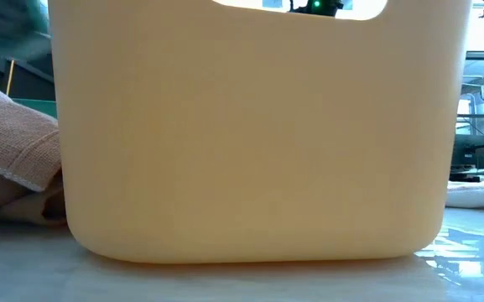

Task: Sort spices by type
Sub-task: Put the black seasoning can into the blue bin

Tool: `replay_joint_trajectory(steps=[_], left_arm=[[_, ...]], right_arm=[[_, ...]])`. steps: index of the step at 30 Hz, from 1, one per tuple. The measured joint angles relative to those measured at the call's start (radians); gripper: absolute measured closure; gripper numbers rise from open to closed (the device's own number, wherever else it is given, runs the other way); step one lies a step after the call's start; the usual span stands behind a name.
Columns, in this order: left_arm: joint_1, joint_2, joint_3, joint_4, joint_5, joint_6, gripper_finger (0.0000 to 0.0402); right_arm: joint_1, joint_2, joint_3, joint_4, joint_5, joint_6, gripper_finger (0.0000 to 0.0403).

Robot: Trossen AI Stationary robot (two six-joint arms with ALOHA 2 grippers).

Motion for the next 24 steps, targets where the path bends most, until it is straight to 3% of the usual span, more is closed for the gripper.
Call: replay_joint_trajectory(steps=[4,9,12,16,21,24], left_arm=[[0.270,0.013,0.006,0.129,-0.067,0.257,0.0322],[0.587,0.137,0.009,0.462,-0.068,0.490,0.0322],[0.760,0.252,0.050,0.669,0.012,0.534,0.0322],[0.930,0.428,0.147,0.816,0.137,0.562,0.0322],[1.049,0.653,0.287,0.851,0.191,0.551,0.0322],[1.100,0.770,0.368,0.850,0.238,0.439,0.0322]], right_arm=[[0.000,0.000,0.000,-0.011,0.000,0.024,0.0176],[0.000,-0.015,0.000,-0.016,-0.001,0.078,0.0176],[0.000,-0.043,0.000,-0.014,0.002,0.142,0.0176],[0.000,-0.089,0.000,-0.008,0.027,0.229,0.0176],[0.000,-0.135,0.001,-0.007,0.063,0.337,0.0176],[0.000,-0.140,0.001,-0.007,0.067,0.380,0.0176]])
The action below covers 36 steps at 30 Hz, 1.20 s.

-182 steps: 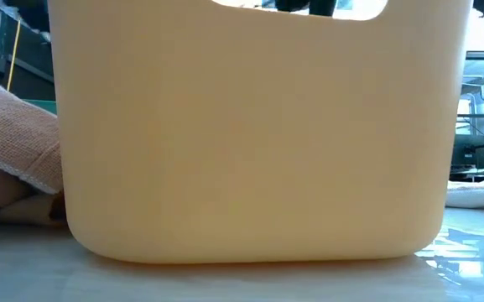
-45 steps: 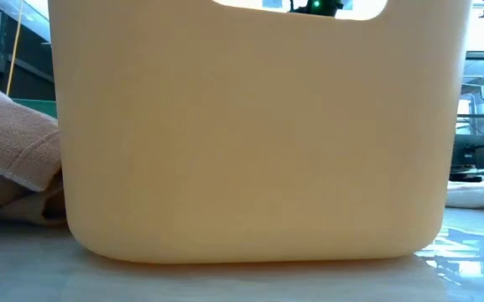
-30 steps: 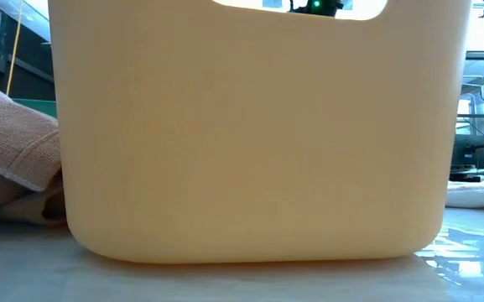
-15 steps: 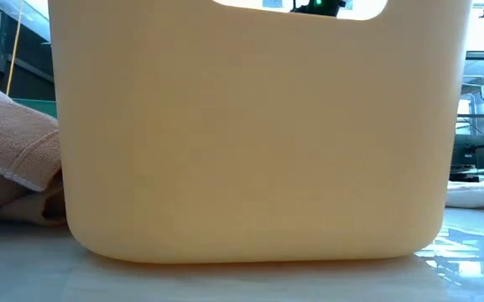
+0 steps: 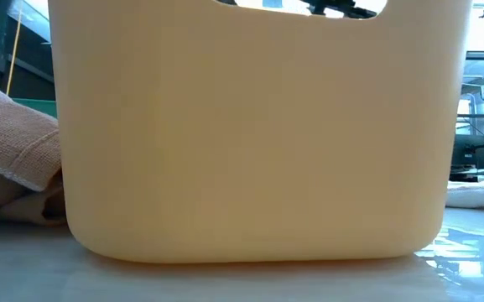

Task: Sort spices by type
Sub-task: Put the black seasoning can into the blue bin

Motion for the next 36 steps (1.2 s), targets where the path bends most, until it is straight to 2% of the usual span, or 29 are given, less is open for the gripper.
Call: replay_joint_trajectory(steps=[4,8,10,14,19,27,36], left_arm=[[0.056,0.121,0.076,-0.005,0.023,-0.239,0.0314],[0.105,0.193,0.085,-0.022,0.163,-0.483,0.0300],[0.120,0.219,0.085,-0.035,0.216,-0.546,0.0300],[0.128,0.240,0.085,-0.043,0.227,-0.642,0.0302],[0.127,0.239,0.087,-0.032,0.137,-0.624,0.0297],[0.127,0.239,0.087,-0.082,0.049,-0.579,0.0275],[0.127,0.239,0.087,-0.088,0.040,-0.536,0.0219]], right_arm=[[0.000,0.003,0.000,0.000,0.001,0.036,0.0176],[0.000,0.010,0.000,0.000,0.004,0.051,0.0176],[0.000,0.010,0.000,0.000,0.004,0.051,0.0176],[0.000,0.010,0.000,0.000,0.014,0.051,0.0176],[0.000,0.010,0.000,0.001,0.025,0.051,0.0176],[0.000,0.010,0.000,0.001,0.028,0.048,0.0176],[0.000,0.010,0.000,0.001,0.028,0.042,0.0176]])
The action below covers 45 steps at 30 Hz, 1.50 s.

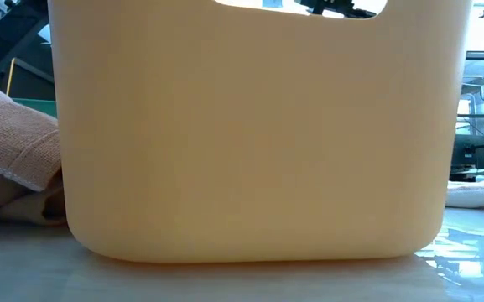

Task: Sort spices by type
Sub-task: Put the black seasoning can into the blue bin

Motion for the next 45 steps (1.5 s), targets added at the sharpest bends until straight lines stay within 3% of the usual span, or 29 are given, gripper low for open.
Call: replay_joint_trajectory(steps=[12,20,25,29,36,40,45], left_arm=[[0.013,-0.038,0.044,0.009,0.084,0.073,0.0191],[0.022,-0.212,0.048,-0.145,0.103,0.395,0.0191],[0.021,-0.404,-0.115,-0.157,0.096,0.399,0.0191],[0.016,-0.615,-0.322,-0.044,0.096,0.343,0.0191],[-0.053,-0.924,-0.683,0.144,0.066,0.089,0.0191],[-0.081,-1.006,-0.815,0.255,0.062,0.009,0.0191],[-0.080,-1.019,-0.869,0.344,0.062,0.032,0.0191]], right_arm=[[0.000,0.000,0.000,0.000,-0.017,-0.020,0.0176],[0.000,0.029,-0.001,0.083,-0.270,-0.180,0.0176],[-0.016,0.108,-0.001,0.153,-0.318,-0.253,0.0176],[-0.049,0.203,-0.001,0.205,-0.448,-0.329,0.0176],[-0.089,0.384,-0.001,0.271,-0.600,-0.372,0.0176],[-0.097,0.474,-0.001,0.281,-0.611,-0.330,0.0176],[-0.086,0.555,-0.001,0.292,-0.614,-0.242,0.0176]])
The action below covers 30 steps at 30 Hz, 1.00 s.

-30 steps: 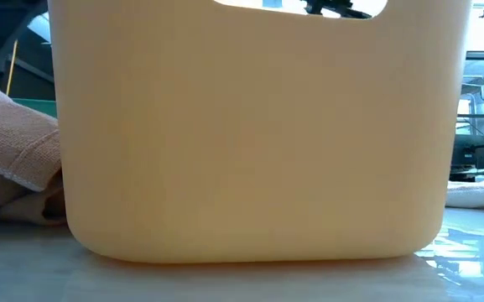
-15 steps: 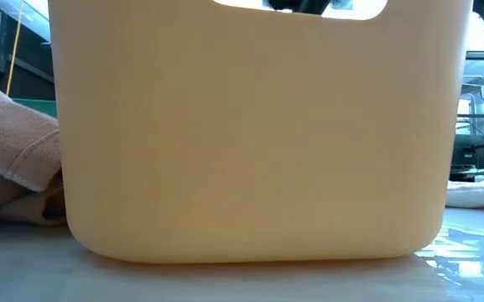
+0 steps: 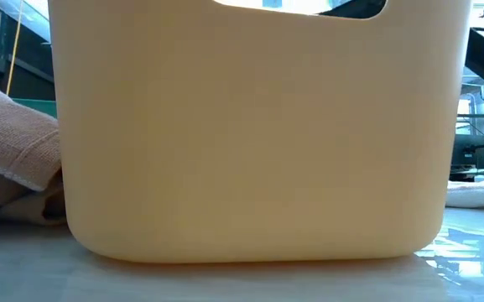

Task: Sort spices by type
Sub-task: Put the black seasoning can into the blue bin

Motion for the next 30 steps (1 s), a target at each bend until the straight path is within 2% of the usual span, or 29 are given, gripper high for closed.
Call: replay_joint_trajectory(steps=[8,11,14,23,30], left_arm=[[0.000,0.007,-0.005,0.061,0.009,0.113,0.0191],[0.001,0.008,-0.005,0.061,0.018,0.178,0.0191],[0.001,0.007,-0.005,0.061,0.019,0.216,0.0191],[0.001,0.008,-0.004,0.083,0.019,0.203,0.0191],[0.001,0.008,-0.005,0.082,0.020,0.142,0.0191]], right_arm=[[0.046,0.037,0.000,0.033,0.044,0.180,0.0176],[0.066,0.037,0.000,0.045,0.054,0.191,0.0176],[0.084,0.050,0.001,0.032,0.112,0.215,0.0176],[0.084,0.155,0.000,0.023,0.166,0.258,0.0176],[0.098,0.158,0.001,0.031,0.230,0.220,0.0176]])
